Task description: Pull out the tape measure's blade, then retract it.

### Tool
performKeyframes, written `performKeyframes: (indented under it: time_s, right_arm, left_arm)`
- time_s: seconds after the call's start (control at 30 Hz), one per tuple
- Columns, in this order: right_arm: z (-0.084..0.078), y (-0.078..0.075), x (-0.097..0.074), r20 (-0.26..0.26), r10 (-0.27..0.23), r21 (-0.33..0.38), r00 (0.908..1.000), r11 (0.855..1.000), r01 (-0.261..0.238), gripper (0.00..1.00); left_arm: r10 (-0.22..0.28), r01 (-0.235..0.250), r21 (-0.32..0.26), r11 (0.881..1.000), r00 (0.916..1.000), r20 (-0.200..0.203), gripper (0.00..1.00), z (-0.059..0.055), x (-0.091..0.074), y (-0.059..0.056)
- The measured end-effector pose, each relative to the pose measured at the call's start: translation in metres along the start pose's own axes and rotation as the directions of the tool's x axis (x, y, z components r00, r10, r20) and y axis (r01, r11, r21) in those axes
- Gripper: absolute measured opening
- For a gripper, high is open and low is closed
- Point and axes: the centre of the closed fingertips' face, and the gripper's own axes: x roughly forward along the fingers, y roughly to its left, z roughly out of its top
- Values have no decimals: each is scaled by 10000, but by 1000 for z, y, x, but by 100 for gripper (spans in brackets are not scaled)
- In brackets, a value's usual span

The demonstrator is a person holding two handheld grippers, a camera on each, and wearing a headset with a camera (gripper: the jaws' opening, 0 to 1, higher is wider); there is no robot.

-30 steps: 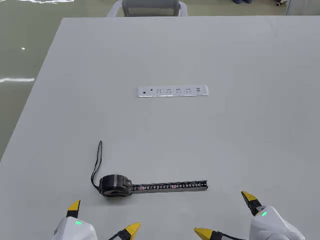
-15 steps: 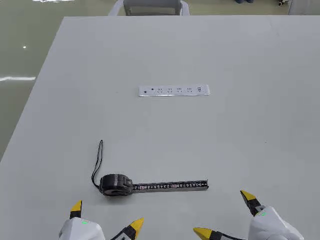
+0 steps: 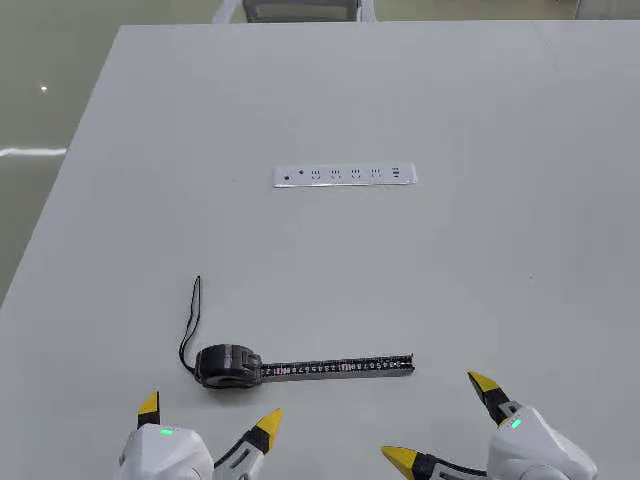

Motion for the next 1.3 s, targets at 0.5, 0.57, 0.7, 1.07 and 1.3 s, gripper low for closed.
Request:
performKeyframes:
  time_s: [0.5, 0.57, 0.7, 1.07, 1.3]
  right_arm:
    - [-2, -15, 13, 33, 215, -146, 9998, 9997, -214, 76]
    - [-1, -16, 15, 104, 322, -270, 9994, 9991, -319, 72]
    - [-4, -20, 23, -8, 522, -477, 9986, 9975, -522, 68]
    - [-14, -27, 37, -520, 1332, -1137, 9897, 9838, -1384, 57]
    - [-22, -36, 44, -691, 1997, -1670, 9774, 9636, -2086, 49]
  left_arm:
    - [280, -289, -410, 9987, 9993, -231, 91, -10, 26, -3]
    - [363, -372, -435, 9984, 9991, -198, 89, -11, 30, -2]
    - [458, -486, -594, 9971, 9979, -464, 87, -18, 38, 1]
    - [609, -670, -971, 9930, 9960, -652, 86, -24, 52, -1]
    - [906, -988, -1091, 9891, 9929, -774, 83, -27, 60, 9]
